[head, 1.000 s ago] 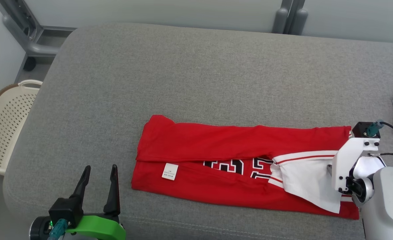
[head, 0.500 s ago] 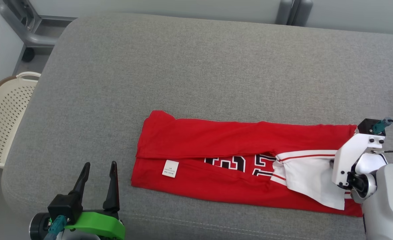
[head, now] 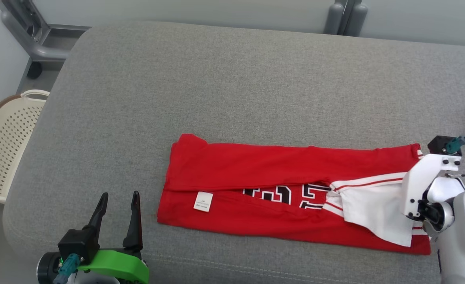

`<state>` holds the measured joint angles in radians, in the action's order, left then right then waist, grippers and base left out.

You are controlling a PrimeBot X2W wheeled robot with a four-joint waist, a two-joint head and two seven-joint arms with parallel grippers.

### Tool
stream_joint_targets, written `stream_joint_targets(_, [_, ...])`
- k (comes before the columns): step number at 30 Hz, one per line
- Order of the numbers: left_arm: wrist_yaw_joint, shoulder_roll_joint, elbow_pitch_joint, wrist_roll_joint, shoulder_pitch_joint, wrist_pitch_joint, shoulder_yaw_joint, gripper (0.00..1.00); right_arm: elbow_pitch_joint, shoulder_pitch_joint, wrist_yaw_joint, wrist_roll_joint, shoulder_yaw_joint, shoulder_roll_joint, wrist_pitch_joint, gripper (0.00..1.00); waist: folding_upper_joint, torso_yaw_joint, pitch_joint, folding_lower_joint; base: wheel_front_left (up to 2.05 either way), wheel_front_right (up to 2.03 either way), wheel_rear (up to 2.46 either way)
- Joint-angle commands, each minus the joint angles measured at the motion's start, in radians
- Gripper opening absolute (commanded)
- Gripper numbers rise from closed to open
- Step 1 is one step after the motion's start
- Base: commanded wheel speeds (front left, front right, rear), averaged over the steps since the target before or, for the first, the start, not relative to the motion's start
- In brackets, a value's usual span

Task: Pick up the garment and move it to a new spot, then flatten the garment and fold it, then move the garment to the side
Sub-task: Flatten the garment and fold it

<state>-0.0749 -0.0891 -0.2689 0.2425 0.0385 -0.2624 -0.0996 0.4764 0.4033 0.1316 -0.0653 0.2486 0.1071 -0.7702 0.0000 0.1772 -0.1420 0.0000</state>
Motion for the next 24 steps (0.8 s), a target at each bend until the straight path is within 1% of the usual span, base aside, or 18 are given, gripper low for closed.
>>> stream_joint_targets(1, [-0.004, 0.001, -0.003, -0.007, 0.003, -0.002, 0.004, 1.0, -0.01, -0.008, -0.002, 0.009, 0.017, 0.023, -0.007, 0.0, 0.0, -0.002, 0.006, 0.0, 0.0, 0.0, 0.0])
stream_joint_targets(10, [-0.009, 0.004, -0.006, -0.01, -0.012, -0.002, 0.009, 1.0, -0.131, -0.05, -0.002, 0.054, 0.113, 0.093, -0.09, 0.0, 0.0, -0.012, 0.026, 0.0, 0.0, 0.0, 0.0])
stream_joint_targets(16, [-0.01, 0.005, -0.009, -0.011, -0.02, -0.002, 0.008, 1.0, -0.219, -0.081, -0.002, 0.08, 0.156, 0.118, -0.15, 0.0, 0.0, -0.017, 0.04, 0.0, 0.0, 0.0, 0.0])
stream_joint_targets(18, [-0.011, 0.005, -0.01, -0.013, -0.022, -0.002, 0.009, 1.0, -0.245, -0.091, -0.002, 0.088, 0.161, 0.121, -0.168, 0.0, 0.0, -0.019, 0.045, 0.0, 0.0, 0.0, 0.0])
stream_joint_targets(20, [-0.011, 0.006, -0.011, -0.013, -0.022, -0.002, 0.01, 1.0, -0.269, -0.096, -0.002, 0.08, 0.155, 0.11, -0.184, 0.0, 0.0, -0.02, 0.05, 0.0, 0.0, 0.0, 0.0])
stream_joint_targets(24, [-0.012, 0.006, -0.012, -0.014, -0.024, -0.002, 0.011, 1.0, -0.307, -0.122, -0.002, 0.04, 0.096, 0.092, -0.228, 0.0, 0.0, -0.023, 0.06, 0.0, 0.0, 0.0, 0.0])
